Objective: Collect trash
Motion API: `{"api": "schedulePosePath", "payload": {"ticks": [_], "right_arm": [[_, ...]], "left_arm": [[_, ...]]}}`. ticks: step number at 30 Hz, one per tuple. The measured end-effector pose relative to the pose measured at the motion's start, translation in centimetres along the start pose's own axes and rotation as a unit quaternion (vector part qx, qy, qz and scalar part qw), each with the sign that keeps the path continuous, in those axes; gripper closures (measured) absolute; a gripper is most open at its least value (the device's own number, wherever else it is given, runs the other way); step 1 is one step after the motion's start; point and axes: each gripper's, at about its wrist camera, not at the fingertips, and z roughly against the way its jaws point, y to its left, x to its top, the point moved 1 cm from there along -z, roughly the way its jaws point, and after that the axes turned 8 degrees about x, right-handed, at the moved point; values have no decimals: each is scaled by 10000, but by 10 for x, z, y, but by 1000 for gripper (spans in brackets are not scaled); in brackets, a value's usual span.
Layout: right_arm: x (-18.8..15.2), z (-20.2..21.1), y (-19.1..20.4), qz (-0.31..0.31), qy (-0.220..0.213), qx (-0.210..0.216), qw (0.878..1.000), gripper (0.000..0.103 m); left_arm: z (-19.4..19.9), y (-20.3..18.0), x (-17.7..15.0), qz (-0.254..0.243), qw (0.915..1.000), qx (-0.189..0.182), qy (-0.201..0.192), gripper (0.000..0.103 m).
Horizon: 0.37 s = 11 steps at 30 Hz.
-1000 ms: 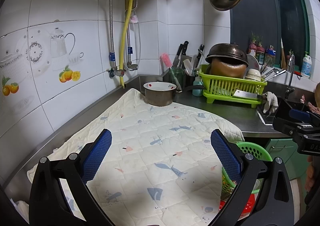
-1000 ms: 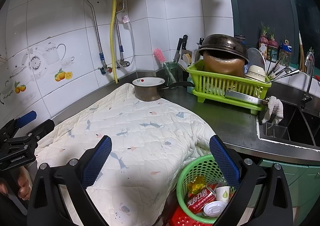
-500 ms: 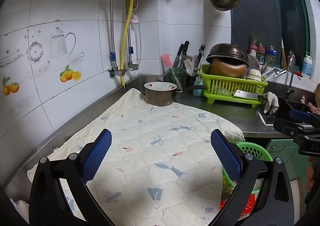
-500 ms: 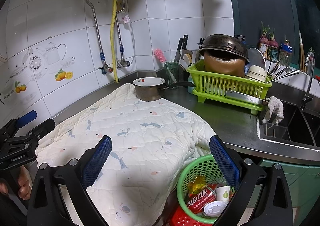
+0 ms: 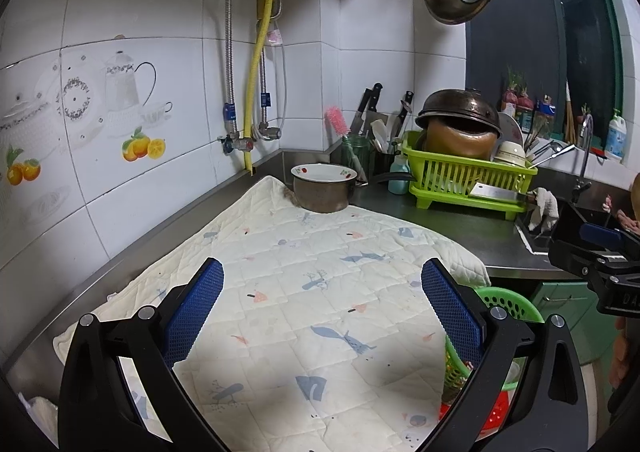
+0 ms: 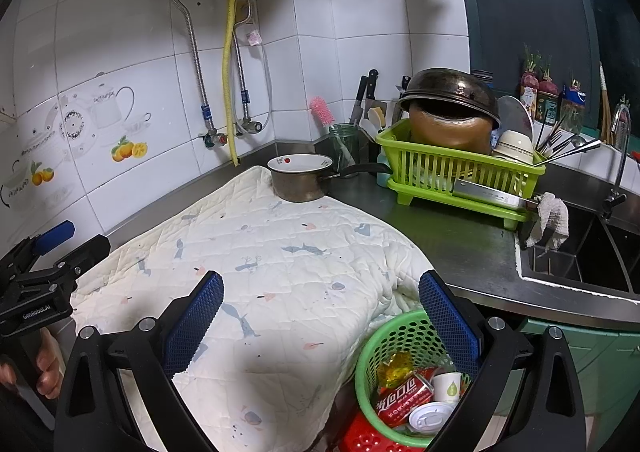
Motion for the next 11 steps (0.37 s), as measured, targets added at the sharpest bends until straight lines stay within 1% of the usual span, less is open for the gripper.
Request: {"api": "schedulePosePath", "payload": {"ticks": [11], "right_arm": [[-1,-1,0,-6,4,27,10000,8]], "left_arm": [[-1,-4,-2,-28,10000,-7,37,5]]}}
